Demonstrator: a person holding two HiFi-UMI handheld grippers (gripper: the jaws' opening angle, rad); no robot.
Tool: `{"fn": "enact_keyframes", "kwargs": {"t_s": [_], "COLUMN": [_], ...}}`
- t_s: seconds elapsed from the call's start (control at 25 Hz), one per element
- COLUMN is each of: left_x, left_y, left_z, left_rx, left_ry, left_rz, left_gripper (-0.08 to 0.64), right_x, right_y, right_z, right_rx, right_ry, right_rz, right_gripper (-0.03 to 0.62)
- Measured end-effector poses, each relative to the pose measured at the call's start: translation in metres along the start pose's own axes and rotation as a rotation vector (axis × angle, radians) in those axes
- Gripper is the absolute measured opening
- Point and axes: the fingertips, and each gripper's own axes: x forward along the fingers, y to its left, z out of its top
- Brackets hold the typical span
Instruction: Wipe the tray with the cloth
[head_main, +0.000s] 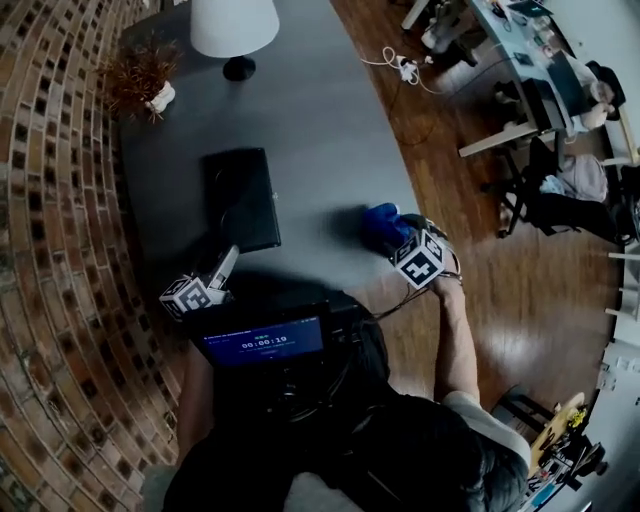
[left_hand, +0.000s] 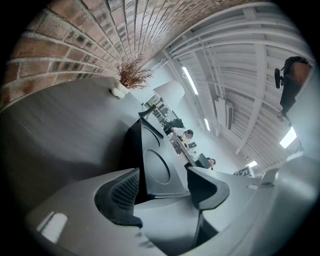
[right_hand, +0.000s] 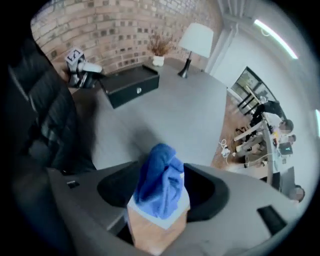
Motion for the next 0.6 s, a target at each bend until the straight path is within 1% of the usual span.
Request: {"fn": "enact_keyframes", "kwargs": {"t_s": [0.08, 0.16, 0.2, 0.24, 0.28, 0.32, 0.4, 0.48, 0.56, 0.6], "left_x": [-0.001, 0.000, 0.002, 0.006, 0.011, 0.014, 0.016, 0.012, 0.006, 0.004], "left_y": [0.001, 0.005, 0.005, 0.001, -0.005, -0.008, -0.010, -0.016, -0.018, -0.019], "left_z": [0.001, -0.001, -0.004, -0.006, -0.008, -0.011, -0.013, -0.010, -0.008, -0.006], "left_rx": [-0.007, -0.023, -0.034, -0.039, -0.037, -0.032, -0.028, -0.026, 0.009, 0.035], "left_ry": [-0.007, -0.012, -0.010, -0.004, 0.006, 0.016, 0.028, 0.026, 0.021, 0.019], "left_rz": [0.007, 0.005, -0.002, -0.010, -0.017, -0.023, -0.035, -0.043, -0.033, -0.030], "left_gripper": [0.293, 0.293, 0.293, 0.293, 0.293, 0.293, 0.293, 0.293, 0.293, 0.292], "right_x": [-0.038, -0.048, -0.040, -0.023, 0.000, 0.025, 0.068, 0.096, 0.113, 0.120], "right_y": [-0.014, -0.008, 0.005, 0.021, 0.039, 0.055, 0.070, 0.072, 0.077, 0.082], "right_z": [0.045, 0.103, 0.132, 0.159, 0.183, 0.203, 0.230, 0.243, 0.250, 0.253], "right_rx": [-0.002, -0.023, -0.058, -0.115, -0.186, -0.259, -0.391, -0.532, -0.682, -0.743], "right_ry": [-0.123, -0.264, -0.319, -0.358, -0.379, -0.382, -0.352, -0.306, -0.259, -0.242], "right_rz": [-0.015, 0.006, 0.029, 0.056, 0.080, 0.093, 0.082, 0.055, 0.048, 0.054], "right_gripper": [0.293, 0.293, 0.280, 0.242, 0.233, 0.222, 0.212, 0.212, 0.212, 0.176]}}
